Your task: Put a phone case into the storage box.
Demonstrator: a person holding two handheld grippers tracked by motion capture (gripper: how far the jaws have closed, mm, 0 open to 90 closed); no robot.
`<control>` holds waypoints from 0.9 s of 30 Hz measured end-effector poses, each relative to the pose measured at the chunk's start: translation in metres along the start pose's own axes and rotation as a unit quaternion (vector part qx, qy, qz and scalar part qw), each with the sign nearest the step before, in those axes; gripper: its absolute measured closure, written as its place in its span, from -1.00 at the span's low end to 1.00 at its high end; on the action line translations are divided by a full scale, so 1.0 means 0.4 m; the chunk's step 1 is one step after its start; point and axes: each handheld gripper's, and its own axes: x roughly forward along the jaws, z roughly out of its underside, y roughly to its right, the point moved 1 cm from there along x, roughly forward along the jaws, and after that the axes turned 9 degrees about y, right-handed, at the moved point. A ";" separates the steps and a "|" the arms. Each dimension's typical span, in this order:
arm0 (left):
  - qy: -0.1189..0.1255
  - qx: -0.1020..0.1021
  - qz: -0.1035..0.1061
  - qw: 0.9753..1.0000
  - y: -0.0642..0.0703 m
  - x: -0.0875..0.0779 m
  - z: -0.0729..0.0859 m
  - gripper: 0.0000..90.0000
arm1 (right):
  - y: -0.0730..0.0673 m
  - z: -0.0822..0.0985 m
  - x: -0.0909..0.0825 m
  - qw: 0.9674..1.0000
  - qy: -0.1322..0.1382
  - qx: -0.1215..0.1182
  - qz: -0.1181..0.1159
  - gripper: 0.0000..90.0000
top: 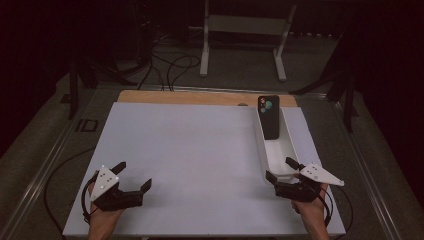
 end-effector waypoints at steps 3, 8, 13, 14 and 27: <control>0.000 0.001 0.000 1.000 0.000 -0.001 0.000 -1.00 | -0.002 0.009 -0.010 1.000 0.007 -0.001 -0.001 -0.81; -0.003 0.009 -0.001 1.000 0.002 -0.002 0.008 -1.00 | -0.013 0.019 -0.016 1.000 0.017 -0.009 -0.002 -0.81; -0.009 0.014 -0.001 1.000 0.004 0.002 0.015 -1.00 | -0.017 0.027 -0.013 1.000 0.009 -0.019 0.001 -0.81; -0.009 0.015 -0.001 1.000 0.004 0.003 0.015 -1.00 | -0.017 0.028 -0.012 1.000 0.009 -0.019 0.000 -0.81; -0.015 0.010 -0.005 1.000 -0.001 0.007 0.025 -1.00 | -0.019 0.038 0.003 1.000 0.003 -0.015 -0.005 -0.81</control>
